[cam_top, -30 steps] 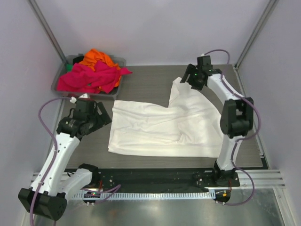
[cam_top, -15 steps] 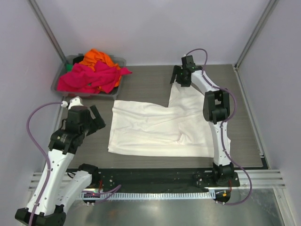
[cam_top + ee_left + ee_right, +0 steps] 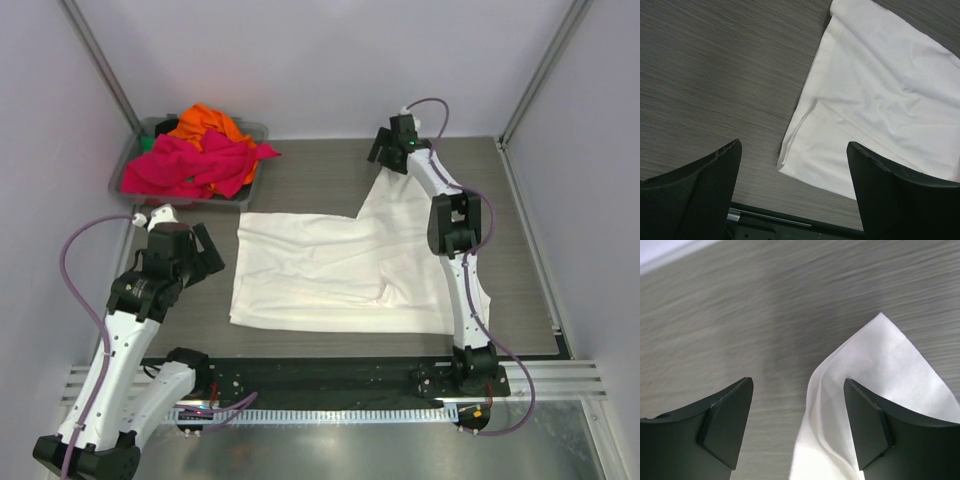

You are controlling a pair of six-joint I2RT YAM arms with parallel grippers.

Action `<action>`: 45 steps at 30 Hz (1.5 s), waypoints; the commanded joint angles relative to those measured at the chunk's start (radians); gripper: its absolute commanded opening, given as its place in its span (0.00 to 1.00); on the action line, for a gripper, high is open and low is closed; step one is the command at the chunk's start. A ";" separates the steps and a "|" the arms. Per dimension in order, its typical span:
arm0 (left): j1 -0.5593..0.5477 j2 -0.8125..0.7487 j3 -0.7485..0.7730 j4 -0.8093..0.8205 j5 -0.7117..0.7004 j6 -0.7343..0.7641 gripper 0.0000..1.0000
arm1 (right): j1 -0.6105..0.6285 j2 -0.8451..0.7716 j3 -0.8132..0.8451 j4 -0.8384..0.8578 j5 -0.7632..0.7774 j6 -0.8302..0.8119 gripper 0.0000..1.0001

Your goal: Fold and stack the t-shirts

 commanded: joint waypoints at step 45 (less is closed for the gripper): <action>0.005 -0.018 -0.004 0.018 -0.021 0.003 0.84 | -0.146 -0.272 -0.340 0.149 -0.038 0.021 0.74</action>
